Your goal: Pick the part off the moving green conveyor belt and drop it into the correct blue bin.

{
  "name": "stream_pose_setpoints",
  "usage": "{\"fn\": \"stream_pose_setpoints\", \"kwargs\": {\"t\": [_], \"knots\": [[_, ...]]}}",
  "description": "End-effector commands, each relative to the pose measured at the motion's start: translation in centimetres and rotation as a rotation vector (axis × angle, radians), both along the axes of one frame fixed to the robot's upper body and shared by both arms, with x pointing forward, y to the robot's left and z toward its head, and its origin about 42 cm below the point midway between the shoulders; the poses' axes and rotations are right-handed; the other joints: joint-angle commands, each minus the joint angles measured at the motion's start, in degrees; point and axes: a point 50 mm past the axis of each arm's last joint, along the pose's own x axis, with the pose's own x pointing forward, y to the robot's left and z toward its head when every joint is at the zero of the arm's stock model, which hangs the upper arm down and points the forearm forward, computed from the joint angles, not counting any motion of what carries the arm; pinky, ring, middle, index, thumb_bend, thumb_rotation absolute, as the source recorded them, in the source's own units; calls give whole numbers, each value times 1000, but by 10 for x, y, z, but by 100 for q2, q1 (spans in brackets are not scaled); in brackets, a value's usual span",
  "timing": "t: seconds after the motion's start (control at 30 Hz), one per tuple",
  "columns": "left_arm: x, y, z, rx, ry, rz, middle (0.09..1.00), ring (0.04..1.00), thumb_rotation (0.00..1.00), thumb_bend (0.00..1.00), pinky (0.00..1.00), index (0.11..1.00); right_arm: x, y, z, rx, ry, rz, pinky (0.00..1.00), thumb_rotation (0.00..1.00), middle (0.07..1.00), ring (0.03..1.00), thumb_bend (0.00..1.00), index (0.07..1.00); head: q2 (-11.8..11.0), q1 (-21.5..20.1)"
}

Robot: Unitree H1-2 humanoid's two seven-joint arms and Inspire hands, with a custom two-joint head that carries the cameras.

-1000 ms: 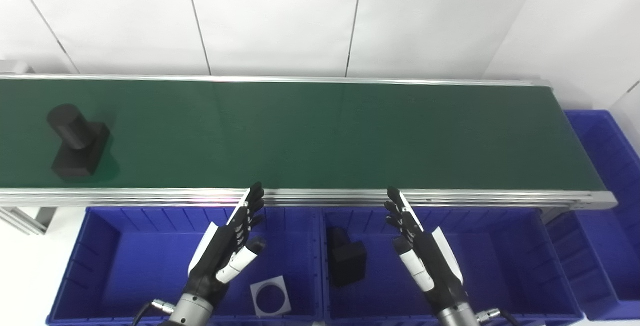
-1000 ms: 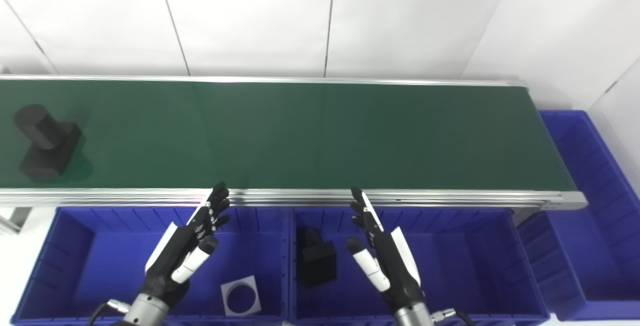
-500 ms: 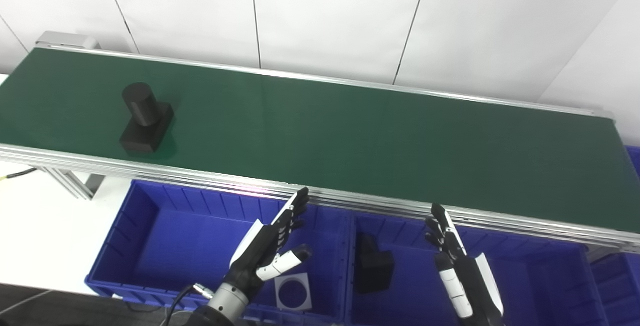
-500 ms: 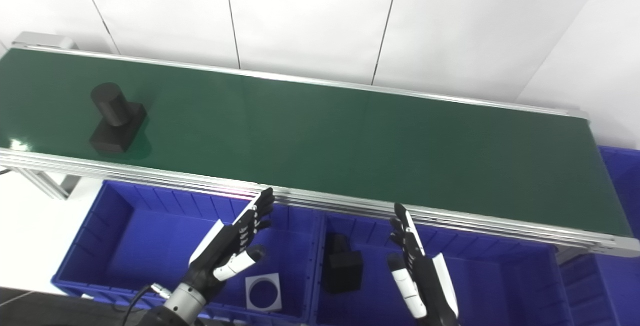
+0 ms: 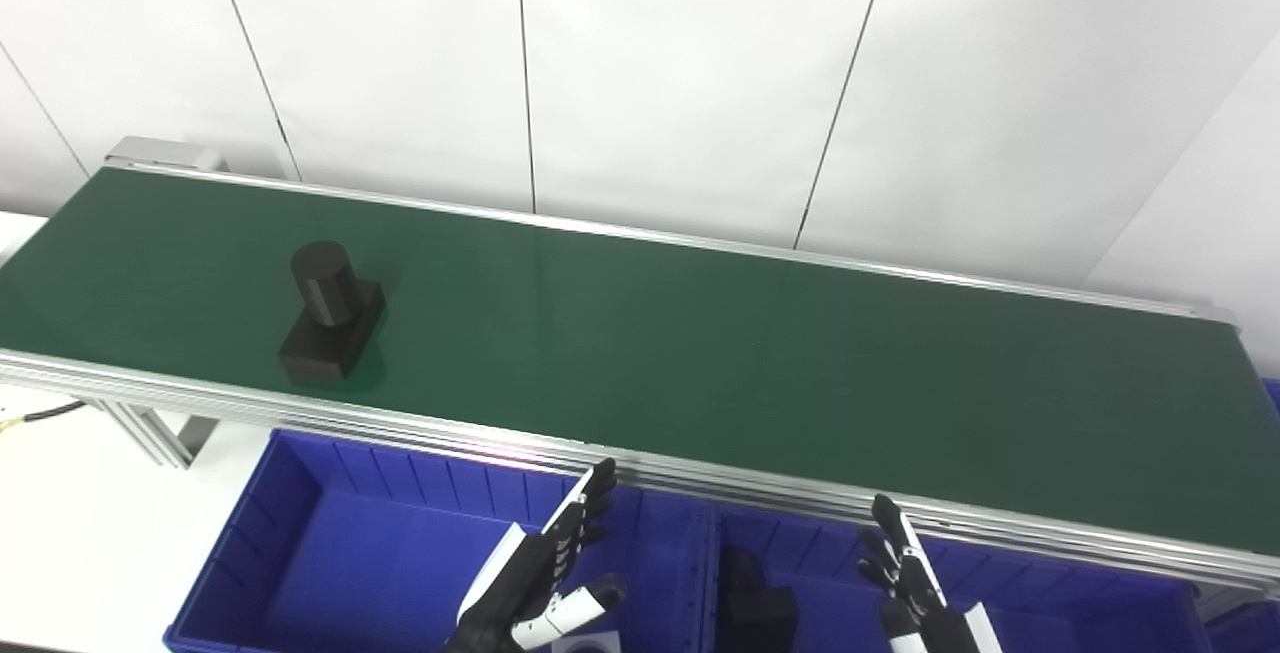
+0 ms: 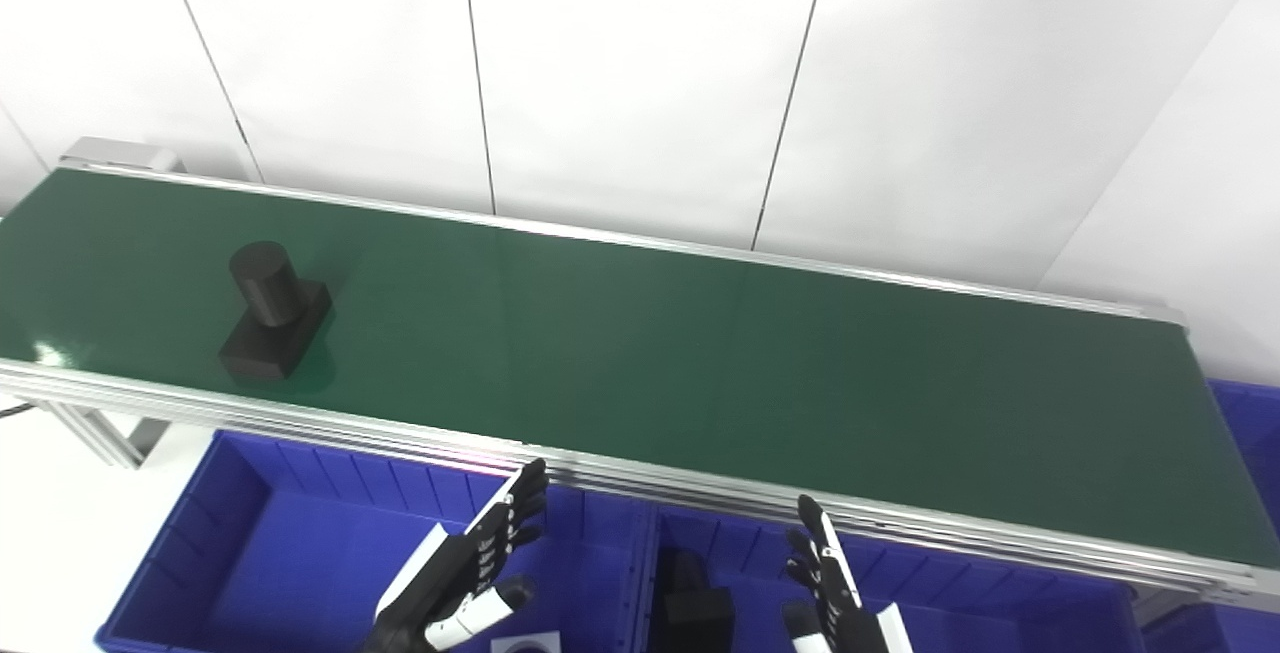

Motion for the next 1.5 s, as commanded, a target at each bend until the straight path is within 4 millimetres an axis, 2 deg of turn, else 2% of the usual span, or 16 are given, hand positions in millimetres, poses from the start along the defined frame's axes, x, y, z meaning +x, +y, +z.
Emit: {"fn": "stream_pose_setpoints", "kwargs": {"t": [0.0, 0.13, 0.53, 0.9, 1.47], "knots": [[5, -3, 8, -30, -74, 2, 1000, 980, 745, 864, 937, 991, 2, 0, 8, 24, -75, 10, 903, 966, 998, 961, 542, 1000, -52, 19], [6, -5, 7, -43, -70, 9, 998, 976, 721, 871, 931, 985, 3, 0, 6, 31, -75, 13, 916, 958, 1000, 966, 538, 1000, -159, 93], [7, -9, 5, -50, -74, 5, 997, 975, 697, 875, 914, 975, 4, -5, 4, 32, -73, 9, 913, 970, 1000, 959, 509, 1000, -254, 407], [8, -11, 6, -57, -72, -2, 1000, 979, 670, 884, 916, 968, 3, -7, 4, 27, -64, 8, 946, 990, 1000, 986, 455, 1000, -241, 439], [10, -14, 6, -61, -66, 0, 1000, 982, 687, 889, 918, 970, 4, -9, 3, 37, -58, 2, 967, 994, 1000, 994, 467, 1000, -251, 481]]}}
